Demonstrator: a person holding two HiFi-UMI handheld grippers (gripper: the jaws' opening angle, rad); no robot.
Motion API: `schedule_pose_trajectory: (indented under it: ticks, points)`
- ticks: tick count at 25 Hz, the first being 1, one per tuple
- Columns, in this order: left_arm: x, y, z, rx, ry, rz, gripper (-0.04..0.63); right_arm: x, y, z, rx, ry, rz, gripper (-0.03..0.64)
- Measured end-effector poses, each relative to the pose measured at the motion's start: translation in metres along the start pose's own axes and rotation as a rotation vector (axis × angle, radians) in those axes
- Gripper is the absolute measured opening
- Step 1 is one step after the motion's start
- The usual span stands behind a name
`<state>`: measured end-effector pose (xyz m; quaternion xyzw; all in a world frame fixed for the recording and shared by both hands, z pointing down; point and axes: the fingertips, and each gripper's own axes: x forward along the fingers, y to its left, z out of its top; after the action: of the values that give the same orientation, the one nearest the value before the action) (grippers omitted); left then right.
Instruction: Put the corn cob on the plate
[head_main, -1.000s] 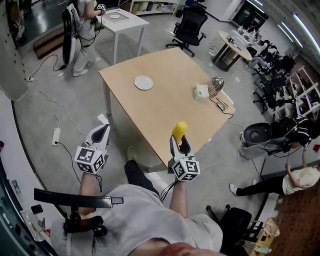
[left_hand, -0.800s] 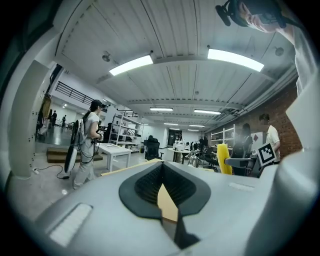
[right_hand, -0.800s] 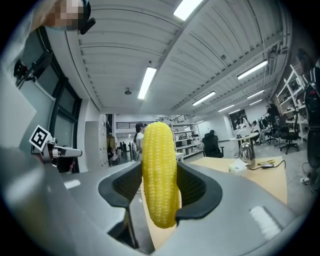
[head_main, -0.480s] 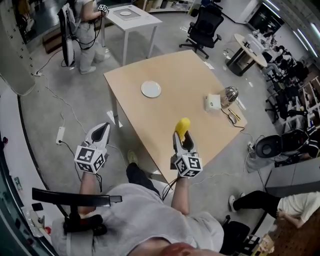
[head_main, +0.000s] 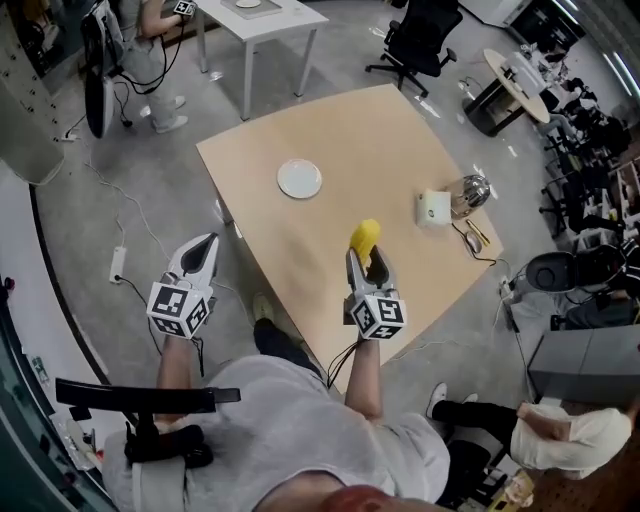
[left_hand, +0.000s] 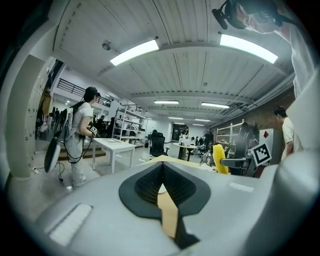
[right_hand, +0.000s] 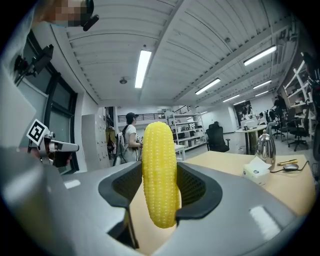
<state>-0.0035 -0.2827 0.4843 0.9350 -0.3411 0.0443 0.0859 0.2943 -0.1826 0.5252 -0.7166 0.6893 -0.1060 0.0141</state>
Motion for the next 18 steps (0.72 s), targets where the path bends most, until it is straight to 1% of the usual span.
schedule_pose_trajectory:
  ticks: [8,11,14,18]
  points:
    - [0.035,0.022,-0.009,-0.032,0.038,0.025,0.020,0.073,-0.013,-0.002,-0.071,0.078,0.043,0.222]
    - [0.040,0.027,-0.012,-0.044,0.048,0.050,0.020,0.100,-0.018,-0.006,-0.067,0.095,0.074,0.222]
    - [0.037,0.032,-0.007,-0.053,0.059,0.087,0.020,0.126,-0.018,-0.011,-0.056,0.121,0.106,0.222]
    - [0.033,0.046,0.000,-0.055,0.065,0.133,0.020,0.161,-0.014,-0.021,-0.084,0.171,0.142,0.222]
